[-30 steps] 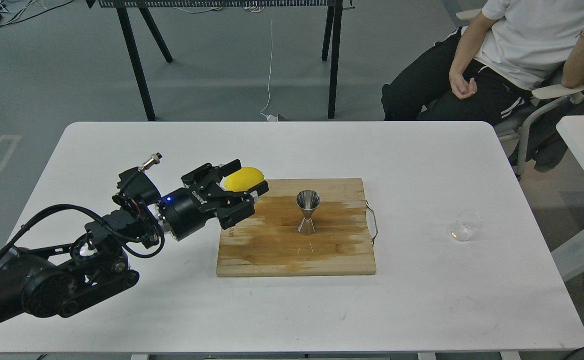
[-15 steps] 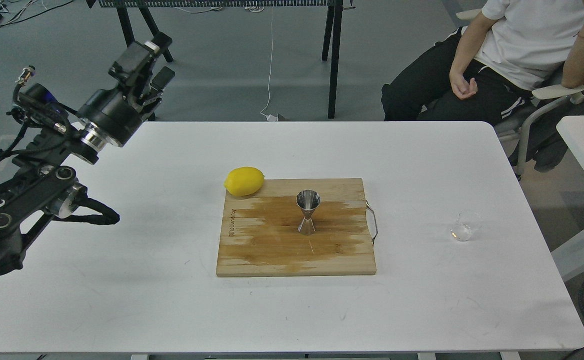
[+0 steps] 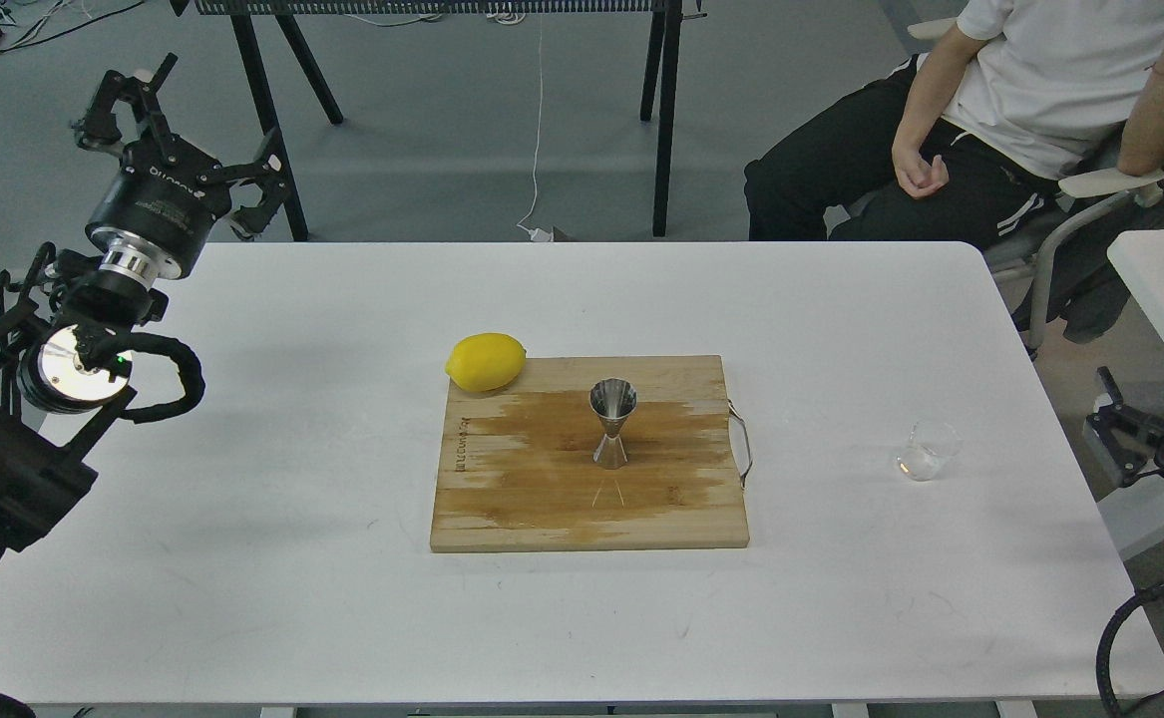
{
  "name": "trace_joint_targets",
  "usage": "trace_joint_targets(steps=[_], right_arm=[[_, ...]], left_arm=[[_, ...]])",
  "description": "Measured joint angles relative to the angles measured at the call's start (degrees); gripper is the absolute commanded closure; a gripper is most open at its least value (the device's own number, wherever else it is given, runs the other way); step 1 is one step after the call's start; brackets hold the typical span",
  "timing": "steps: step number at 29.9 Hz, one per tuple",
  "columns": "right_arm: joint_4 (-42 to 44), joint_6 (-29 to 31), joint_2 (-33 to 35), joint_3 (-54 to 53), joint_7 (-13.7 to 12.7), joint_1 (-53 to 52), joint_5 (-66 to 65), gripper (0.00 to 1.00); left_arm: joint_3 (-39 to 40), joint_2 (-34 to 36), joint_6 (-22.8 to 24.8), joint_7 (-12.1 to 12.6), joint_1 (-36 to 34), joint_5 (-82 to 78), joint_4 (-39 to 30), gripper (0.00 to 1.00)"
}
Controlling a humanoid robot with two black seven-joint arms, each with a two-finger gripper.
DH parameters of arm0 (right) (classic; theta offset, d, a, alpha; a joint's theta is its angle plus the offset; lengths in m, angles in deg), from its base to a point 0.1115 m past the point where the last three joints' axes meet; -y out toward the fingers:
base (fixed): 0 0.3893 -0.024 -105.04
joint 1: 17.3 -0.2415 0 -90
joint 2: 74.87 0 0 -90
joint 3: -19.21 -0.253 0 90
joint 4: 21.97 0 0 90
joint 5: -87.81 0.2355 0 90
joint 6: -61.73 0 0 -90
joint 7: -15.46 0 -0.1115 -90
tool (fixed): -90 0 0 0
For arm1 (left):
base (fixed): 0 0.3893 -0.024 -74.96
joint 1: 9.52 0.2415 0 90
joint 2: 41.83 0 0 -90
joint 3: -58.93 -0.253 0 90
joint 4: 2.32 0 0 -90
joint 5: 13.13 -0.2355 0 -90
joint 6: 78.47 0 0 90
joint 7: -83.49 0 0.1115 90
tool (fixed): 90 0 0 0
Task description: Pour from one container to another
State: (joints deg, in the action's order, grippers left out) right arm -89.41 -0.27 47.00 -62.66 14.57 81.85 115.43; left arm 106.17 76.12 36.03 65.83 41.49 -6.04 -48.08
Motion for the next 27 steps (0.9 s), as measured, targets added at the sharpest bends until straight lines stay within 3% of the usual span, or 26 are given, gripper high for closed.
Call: trace_joint_targets(steps=[4, 9, 18, 22, 27], right_arm=[[1.6, 0.0, -1.8, 0.7, -3.6, 1.3, 0.5, 0.00], [3.6, 0.0, -6.1, 1.3, -6.4, 1.2, 1.1, 0.00], [1.3, -1.6, -11.5, 1.8, -6.2, 1.3, 0.7, 0.00], [1.9, -5.5, -12.0, 1.7, -4.9, 0.0, 0.2, 0.00], [3.6, -5.4, -13.4, 2.5, -3.5, -0.8, -2.3, 0.00]], left_arm=[[0.7, -4.9, 3.2, 0.1, -2.7, 0.4, 8.5, 0.00], [0.5, -5.9, 3.5, 0.0, -3.9, 0.4, 10.1, 0.00], [0.2, -5.5, 3.5, -0.1, -3.2, 0.2, 10.2, 0.00], [0.1, -5.0, 3.5, -0.1, -3.0, 0.1, 10.2, 0.00], [0.1, -4.8, 3.5, -0.1, -2.9, 0.1, 10.2, 0.00]])
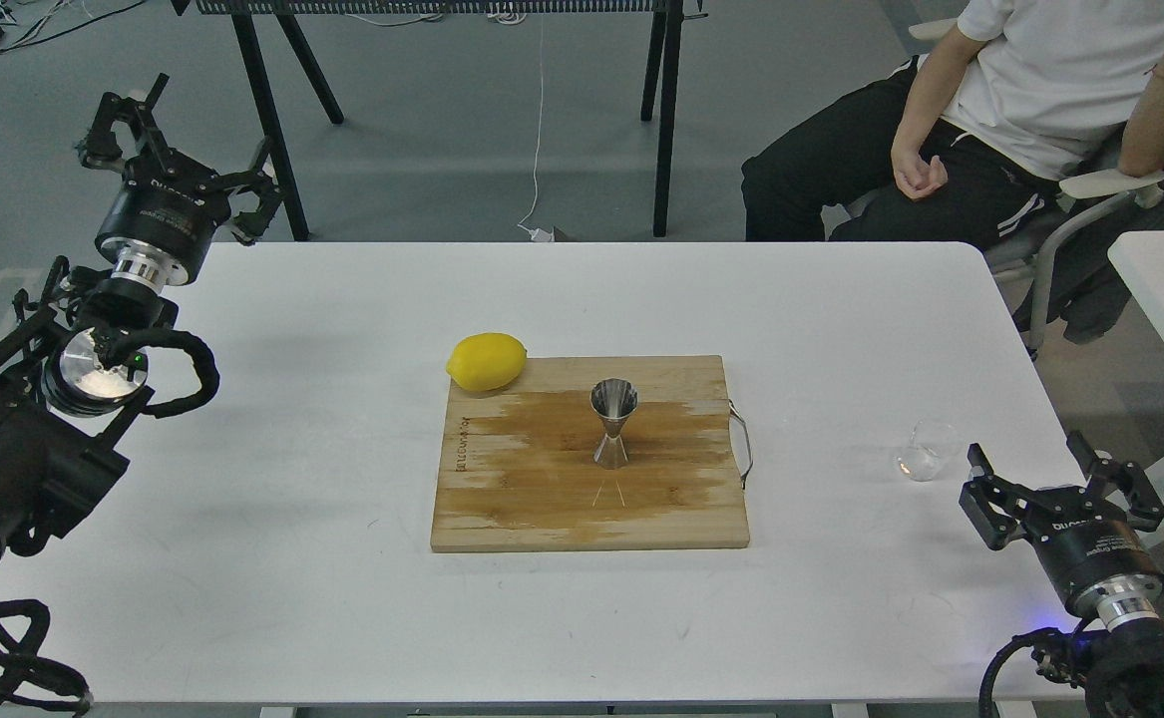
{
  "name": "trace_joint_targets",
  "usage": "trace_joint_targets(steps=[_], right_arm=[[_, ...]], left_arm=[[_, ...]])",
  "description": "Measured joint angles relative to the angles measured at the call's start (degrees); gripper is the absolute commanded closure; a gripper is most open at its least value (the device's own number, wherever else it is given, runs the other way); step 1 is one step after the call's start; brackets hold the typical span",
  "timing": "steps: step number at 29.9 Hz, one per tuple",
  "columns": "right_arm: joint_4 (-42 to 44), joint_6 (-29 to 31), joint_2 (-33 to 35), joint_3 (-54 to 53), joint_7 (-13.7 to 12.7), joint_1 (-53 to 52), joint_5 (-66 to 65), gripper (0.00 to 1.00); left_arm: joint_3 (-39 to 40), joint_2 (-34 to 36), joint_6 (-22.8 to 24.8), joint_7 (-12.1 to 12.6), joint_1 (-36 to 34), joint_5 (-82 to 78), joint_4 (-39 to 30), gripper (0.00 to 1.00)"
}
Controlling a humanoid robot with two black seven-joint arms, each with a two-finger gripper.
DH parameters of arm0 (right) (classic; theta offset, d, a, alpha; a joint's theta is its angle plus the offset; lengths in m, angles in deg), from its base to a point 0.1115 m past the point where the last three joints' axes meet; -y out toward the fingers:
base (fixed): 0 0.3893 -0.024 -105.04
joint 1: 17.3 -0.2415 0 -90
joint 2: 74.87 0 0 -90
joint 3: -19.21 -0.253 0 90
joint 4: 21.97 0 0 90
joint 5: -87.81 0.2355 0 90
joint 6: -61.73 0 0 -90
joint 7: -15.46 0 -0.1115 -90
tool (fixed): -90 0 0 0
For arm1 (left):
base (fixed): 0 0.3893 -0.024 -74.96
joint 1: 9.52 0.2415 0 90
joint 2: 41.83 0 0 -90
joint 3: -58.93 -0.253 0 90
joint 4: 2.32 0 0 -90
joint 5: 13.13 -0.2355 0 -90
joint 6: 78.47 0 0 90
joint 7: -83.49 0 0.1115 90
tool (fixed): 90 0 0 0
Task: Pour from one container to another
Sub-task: 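Move the right gripper to the small clear glass cup and grasp it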
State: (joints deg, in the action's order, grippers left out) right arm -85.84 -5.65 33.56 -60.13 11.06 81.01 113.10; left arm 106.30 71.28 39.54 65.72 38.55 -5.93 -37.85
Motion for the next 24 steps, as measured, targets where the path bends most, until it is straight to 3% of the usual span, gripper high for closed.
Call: trace_joint_targets(steps=[11, 19, 24], right_arm=[[6.4, -5.3, -2.4, 4.6, -0.8, -5.1, -1.1, 0.00], [6.7, -15.2, -3.3, 5.3, -0.8, -9.0, -1.0, 0.00], [9.1, -17.6, -3.8, 5.4, -0.8, -11.5, -1.0, 0.00]], left_arm=[[0.0, 0.1, 0.0, -0.2, -0.1, 0.0, -0.1, 0.00], [0.0, 0.2, 0.0, -0.2, 0.0, 0.0, -0.1, 0.00], [0.0, 0.8, 0.0, -0.2, 0.1, -0.1, -0.1, 0.00]])
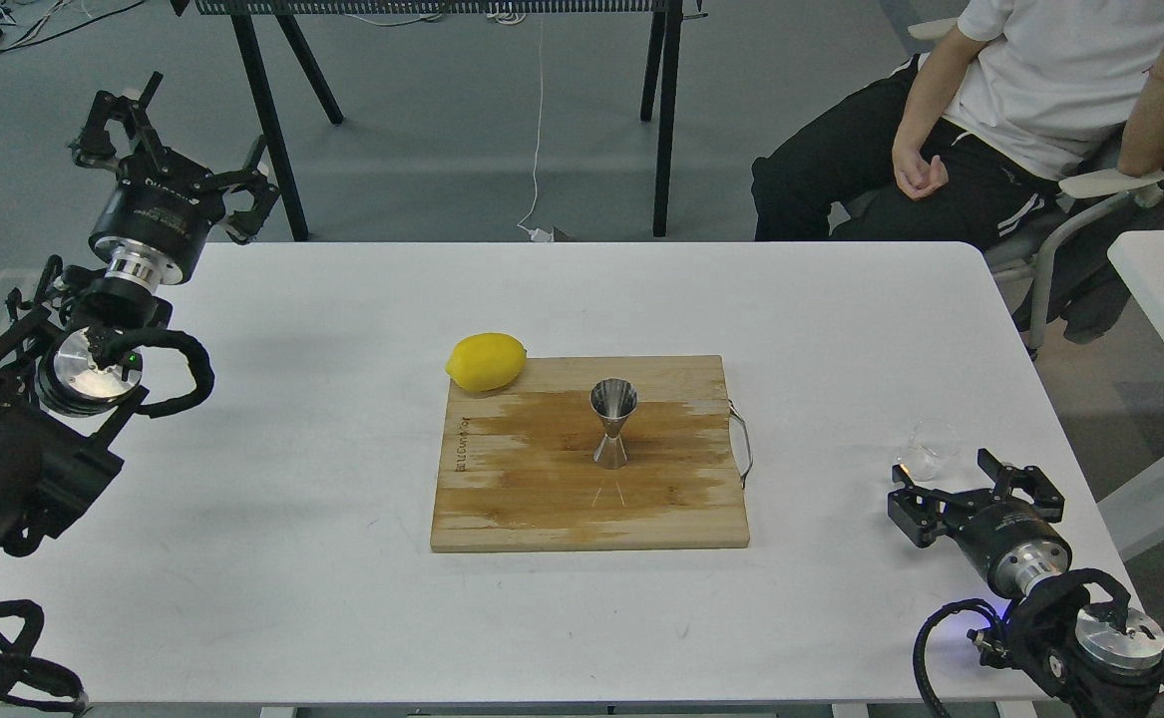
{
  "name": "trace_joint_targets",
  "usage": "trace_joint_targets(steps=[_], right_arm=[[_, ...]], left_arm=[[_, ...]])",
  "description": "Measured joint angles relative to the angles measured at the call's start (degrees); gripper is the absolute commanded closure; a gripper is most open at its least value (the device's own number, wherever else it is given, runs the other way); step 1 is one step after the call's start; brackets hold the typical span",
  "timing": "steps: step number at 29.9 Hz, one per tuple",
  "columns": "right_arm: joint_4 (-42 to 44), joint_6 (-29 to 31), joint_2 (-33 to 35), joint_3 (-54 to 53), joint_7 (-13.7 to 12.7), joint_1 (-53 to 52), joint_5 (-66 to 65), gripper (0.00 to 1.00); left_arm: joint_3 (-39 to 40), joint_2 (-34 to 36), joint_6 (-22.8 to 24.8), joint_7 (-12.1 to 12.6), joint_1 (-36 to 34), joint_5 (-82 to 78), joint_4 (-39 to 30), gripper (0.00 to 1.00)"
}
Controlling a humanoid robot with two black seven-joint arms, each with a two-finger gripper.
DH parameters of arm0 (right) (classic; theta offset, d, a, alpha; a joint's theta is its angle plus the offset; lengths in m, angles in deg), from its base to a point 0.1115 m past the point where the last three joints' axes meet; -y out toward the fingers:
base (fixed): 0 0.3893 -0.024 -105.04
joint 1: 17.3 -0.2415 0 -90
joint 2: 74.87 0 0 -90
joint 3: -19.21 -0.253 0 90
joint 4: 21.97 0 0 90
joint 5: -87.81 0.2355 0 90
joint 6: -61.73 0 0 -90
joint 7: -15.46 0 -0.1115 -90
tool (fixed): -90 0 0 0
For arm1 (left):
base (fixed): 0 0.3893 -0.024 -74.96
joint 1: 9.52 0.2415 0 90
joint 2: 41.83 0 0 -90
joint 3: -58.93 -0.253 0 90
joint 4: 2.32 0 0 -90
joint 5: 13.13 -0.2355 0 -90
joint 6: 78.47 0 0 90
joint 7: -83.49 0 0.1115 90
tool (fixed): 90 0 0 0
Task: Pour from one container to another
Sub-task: 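Move the right gripper to the small clear glass cup and grasp it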
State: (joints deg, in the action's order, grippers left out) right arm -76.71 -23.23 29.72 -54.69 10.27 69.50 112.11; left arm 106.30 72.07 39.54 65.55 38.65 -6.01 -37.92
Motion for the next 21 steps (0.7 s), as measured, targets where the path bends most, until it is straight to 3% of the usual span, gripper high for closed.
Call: trace_joint_targets(steps=[11, 21], right_arm=[[5.0, 0.7, -2.2, 0.2, -0.1, -2.9, -0.1, 0.06], [5.6, 0.6, -2.5, 0.1, -0.1, -4.9, -0.2, 0.27]], left_arm=[[0.0, 0.4, 0.0, -0.2, 0.7, 0.0, 0.0, 0.00], [0.0, 0.6, 0.0, -0.3, 1.0, 0.0, -0.2, 0.00]])
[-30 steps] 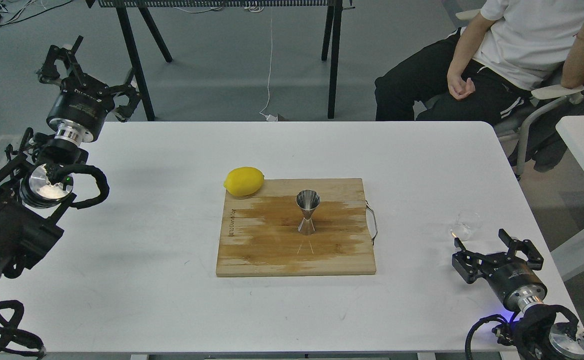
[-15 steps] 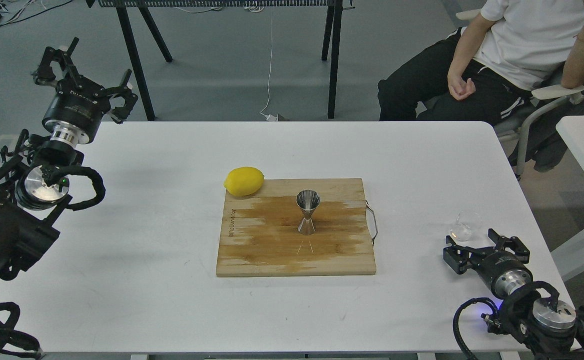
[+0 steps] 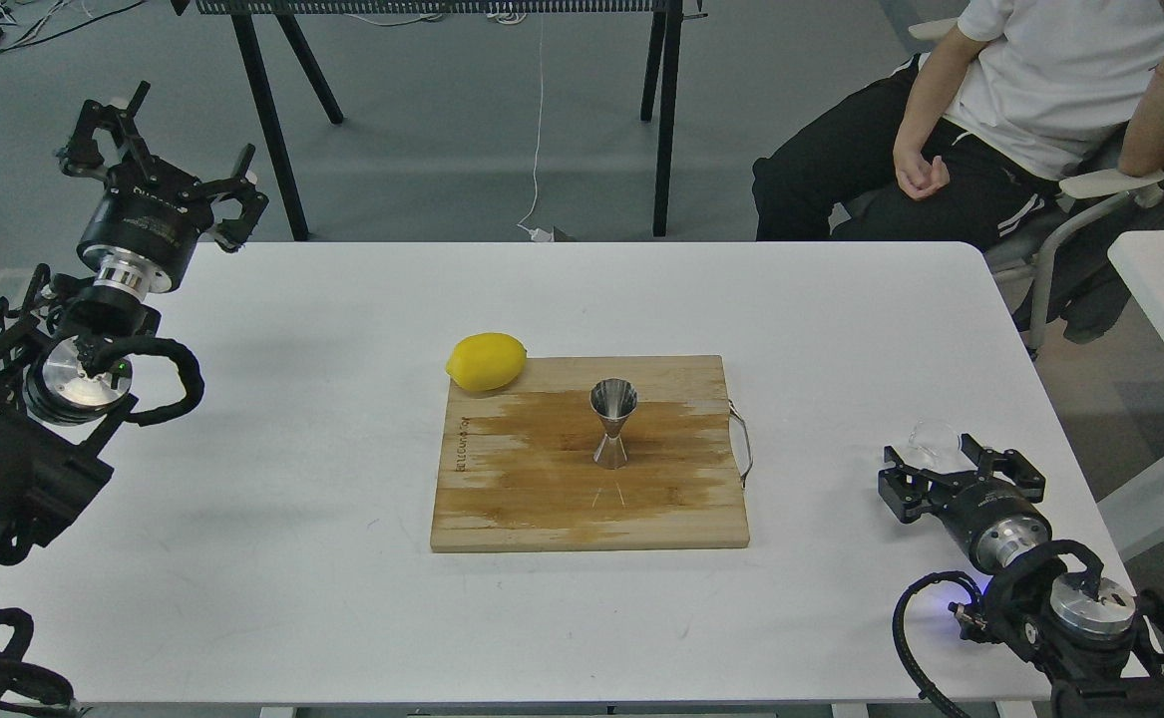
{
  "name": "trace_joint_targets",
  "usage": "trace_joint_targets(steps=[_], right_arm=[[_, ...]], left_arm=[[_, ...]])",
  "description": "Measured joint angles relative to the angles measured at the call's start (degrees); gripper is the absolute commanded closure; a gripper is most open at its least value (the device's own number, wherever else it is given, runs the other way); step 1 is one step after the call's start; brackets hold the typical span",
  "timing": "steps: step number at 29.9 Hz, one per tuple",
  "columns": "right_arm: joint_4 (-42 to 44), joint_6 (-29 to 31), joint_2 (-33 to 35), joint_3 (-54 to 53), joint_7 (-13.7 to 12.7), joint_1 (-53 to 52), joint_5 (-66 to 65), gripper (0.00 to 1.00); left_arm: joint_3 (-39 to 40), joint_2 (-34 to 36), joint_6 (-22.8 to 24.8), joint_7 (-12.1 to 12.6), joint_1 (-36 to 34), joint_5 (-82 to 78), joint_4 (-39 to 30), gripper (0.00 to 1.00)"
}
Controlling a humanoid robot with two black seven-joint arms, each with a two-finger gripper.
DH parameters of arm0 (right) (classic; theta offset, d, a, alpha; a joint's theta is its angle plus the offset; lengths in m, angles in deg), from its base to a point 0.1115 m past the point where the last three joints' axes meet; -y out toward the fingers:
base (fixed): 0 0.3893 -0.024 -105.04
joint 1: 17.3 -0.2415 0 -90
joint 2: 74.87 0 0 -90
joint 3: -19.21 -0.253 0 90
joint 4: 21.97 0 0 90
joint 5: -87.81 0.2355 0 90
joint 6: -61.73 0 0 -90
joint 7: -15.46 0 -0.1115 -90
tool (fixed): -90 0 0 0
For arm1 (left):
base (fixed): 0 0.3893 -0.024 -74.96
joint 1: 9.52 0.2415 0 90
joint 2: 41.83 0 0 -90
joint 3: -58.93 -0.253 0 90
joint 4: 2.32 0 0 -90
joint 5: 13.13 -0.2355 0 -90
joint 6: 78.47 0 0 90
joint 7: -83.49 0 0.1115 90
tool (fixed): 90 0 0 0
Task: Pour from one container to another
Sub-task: 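Move the right gripper to the small clear glass cup and grasp it, then lift the glass cup with the right gripper and carry it above the jigger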
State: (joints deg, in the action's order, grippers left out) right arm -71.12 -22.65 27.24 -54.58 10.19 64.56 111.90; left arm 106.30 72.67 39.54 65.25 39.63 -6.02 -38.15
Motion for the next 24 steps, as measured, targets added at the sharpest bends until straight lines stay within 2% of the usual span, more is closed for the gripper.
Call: trace_joint_targets(steps=[8, 13, 18, 24], right_arm=[[3.3, -0.5, -1.6, 0.1, 0.0, -1.7, 0.0, 0.50], [3.9, -0.3, -1.7, 0.1, -0.6, -2.0, 0.0, 0.52], [3.0, -0.1, -1.7, 0.1, -1.3, -1.7, 0.0, 0.60], [-5.8, -2.5, -1.0, 0.1, -1.3, 1.5, -0.1, 0.61]], left_arm=[[0.0, 0.0, 0.0, -0.1, 0.0, 0.0, -0.6, 0.00], [0.0, 0.1, 0.0, -0.1, 0.0, 0.0, -0.6, 0.00], [0.1, 0.3, 0.0, -0.1, -0.1, 0.0, -0.6, 0.00], [0.1, 1.1, 0.0, -0.2, -0.1, 0.0, -0.7, 0.00]])
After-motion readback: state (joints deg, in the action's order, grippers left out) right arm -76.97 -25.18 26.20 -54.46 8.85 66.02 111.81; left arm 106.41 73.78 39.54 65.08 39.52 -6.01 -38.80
